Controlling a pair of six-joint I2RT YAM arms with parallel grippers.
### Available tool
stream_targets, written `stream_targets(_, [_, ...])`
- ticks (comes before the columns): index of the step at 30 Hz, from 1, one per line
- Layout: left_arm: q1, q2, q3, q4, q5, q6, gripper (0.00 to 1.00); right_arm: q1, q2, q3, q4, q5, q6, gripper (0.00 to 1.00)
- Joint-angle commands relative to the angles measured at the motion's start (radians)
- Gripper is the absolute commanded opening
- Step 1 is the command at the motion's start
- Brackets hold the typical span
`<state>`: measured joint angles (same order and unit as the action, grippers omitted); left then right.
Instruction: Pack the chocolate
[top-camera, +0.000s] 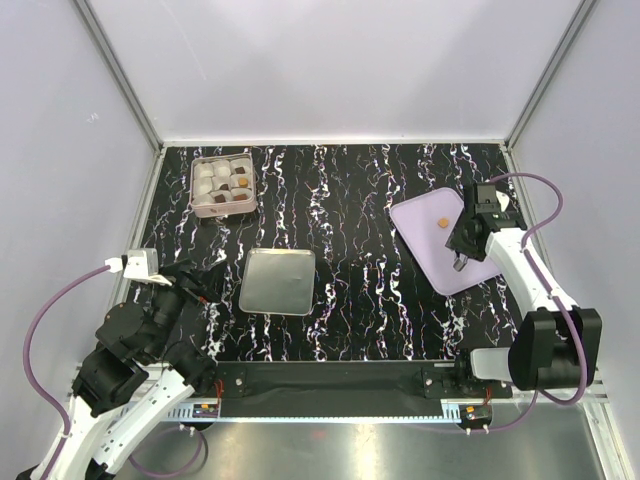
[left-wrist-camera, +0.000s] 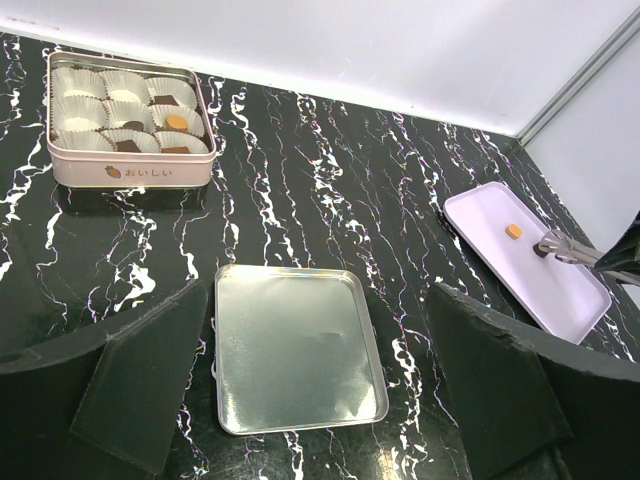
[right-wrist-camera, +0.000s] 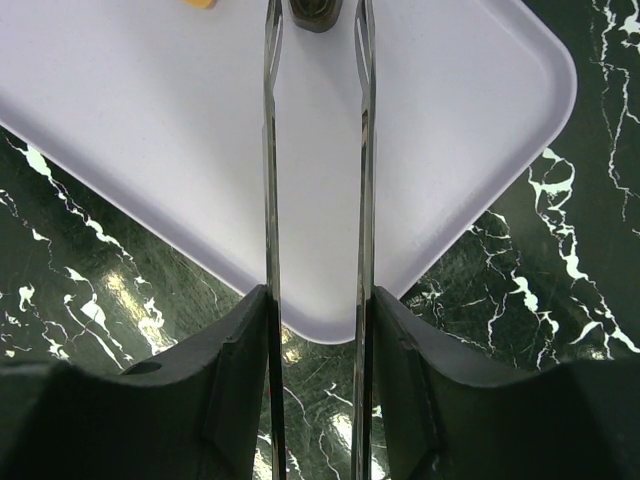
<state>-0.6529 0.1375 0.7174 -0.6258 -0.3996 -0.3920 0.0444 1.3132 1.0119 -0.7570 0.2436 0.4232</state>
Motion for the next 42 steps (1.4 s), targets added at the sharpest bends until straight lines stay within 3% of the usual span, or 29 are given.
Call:
stream_targets(1, [0.001,0.004,0.001,0.064,0.011,0.01,0.99,-0.003,0.011,-0.012,0.065,-0.01,-0.001,0.5])
stream_targets(27, [0.001,0.002,0.001,0.061,0.007,0.01,0.99,-0.008,0.061,-0.015,0.09,-0.038,-0.006,0.44])
stream_targets(42, [0.001,0.001,0.001,0.06,0.002,0.007,0.99,-0.006,0.004,0.102,-0.011,-0.067,-0.027,0.38])
